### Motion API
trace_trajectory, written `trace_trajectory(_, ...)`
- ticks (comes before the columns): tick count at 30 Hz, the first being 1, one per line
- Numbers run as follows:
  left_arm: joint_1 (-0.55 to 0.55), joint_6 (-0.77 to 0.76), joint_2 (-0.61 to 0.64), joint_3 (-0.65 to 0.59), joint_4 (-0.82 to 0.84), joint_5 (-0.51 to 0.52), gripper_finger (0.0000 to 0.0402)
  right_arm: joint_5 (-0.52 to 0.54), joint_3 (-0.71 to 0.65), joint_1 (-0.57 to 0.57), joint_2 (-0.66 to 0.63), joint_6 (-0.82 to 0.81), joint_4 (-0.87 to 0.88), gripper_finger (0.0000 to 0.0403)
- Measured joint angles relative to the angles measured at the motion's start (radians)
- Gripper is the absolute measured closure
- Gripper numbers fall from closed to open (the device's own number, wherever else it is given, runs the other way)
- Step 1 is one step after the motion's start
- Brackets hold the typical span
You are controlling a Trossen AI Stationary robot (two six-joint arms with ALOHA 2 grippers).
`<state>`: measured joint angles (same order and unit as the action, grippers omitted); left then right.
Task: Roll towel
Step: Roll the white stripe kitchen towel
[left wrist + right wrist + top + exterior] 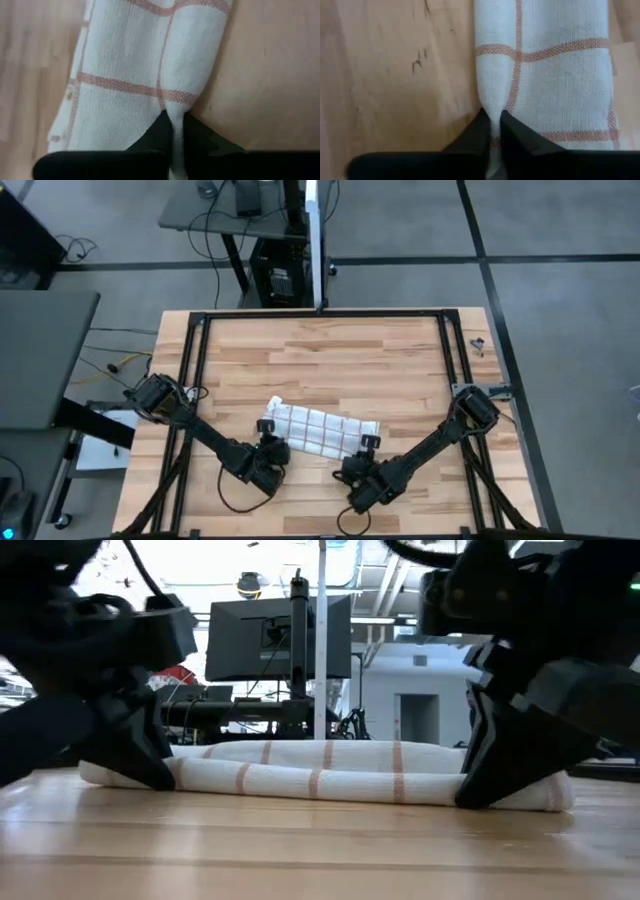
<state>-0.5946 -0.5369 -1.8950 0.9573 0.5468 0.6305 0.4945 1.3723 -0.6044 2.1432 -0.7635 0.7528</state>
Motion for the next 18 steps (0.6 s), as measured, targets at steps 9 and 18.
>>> trace_trajectory(9,0.012,-0.124,0.18,-0.007,-0.002,-0.414,0.04,-0.209,-0.024,-0.014,-0.109,-0.108,-0.124,0.0399)
trace_trajectory(18,-0.007,-0.298,0.272,-0.115,-0.216,-0.716,0.0401,-0.487,-0.09,-0.014,-0.168,-0.133,-0.362,0.0401)
